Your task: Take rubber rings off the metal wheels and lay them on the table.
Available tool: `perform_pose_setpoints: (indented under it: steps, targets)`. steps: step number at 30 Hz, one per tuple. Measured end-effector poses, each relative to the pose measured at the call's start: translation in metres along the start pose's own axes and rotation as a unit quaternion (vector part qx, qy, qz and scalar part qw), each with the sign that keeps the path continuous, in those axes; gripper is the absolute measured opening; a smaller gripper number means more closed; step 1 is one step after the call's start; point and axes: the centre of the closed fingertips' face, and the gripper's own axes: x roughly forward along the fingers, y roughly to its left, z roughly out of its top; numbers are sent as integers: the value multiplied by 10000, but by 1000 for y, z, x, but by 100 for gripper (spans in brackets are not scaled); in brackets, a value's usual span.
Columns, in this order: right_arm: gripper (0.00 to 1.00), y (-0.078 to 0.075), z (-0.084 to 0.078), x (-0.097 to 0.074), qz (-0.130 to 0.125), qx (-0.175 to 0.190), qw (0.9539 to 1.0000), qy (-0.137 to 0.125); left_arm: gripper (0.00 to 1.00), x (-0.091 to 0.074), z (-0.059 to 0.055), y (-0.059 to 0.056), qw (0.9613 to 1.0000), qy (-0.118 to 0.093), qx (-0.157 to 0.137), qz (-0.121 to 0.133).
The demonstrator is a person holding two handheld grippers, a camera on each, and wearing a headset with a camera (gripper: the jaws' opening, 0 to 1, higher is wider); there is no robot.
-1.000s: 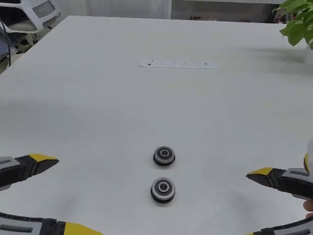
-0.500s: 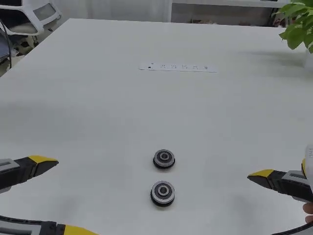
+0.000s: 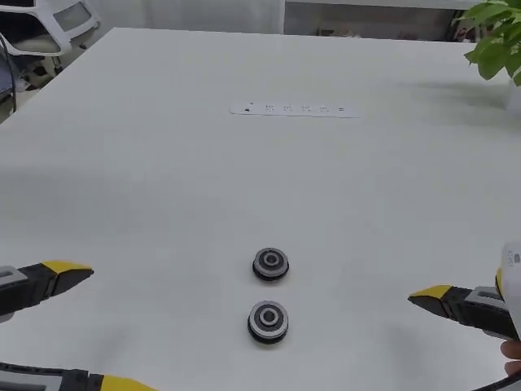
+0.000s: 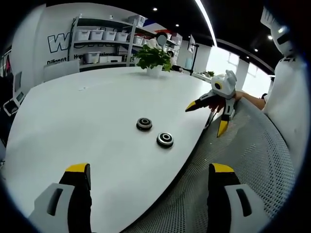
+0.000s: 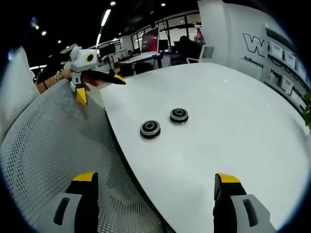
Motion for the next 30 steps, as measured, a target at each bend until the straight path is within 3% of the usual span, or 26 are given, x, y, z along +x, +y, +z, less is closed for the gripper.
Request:
perform_pose_setpoints:
  steps: [5,10,17,22,25,30]
  targets:
    - [99,0,-2,2,17,-33,10000,40,99,0,0,2,10000,5,14,51]
    - [99,-1,-1,2,19,-2,10000,-2,99,2,1,-4,9999,-21,2,-101]
    - [99,-4,1,1,-50,-175,9998,-48,97,2,-5,-7,9995,198,193,-119]
    - [99,-8,3,0,-153,-360,9992,47,97,2,2,-11,9994,26,232,-265]
    - [99,-10,9,-2,-126,-343,9993,-12,97,0,14,-11,9990,-314,33,-327]
    - [98,-14,29,-7,-108,-412,9990,-152,99,-3,18,-11,9987,-347,191,-327]
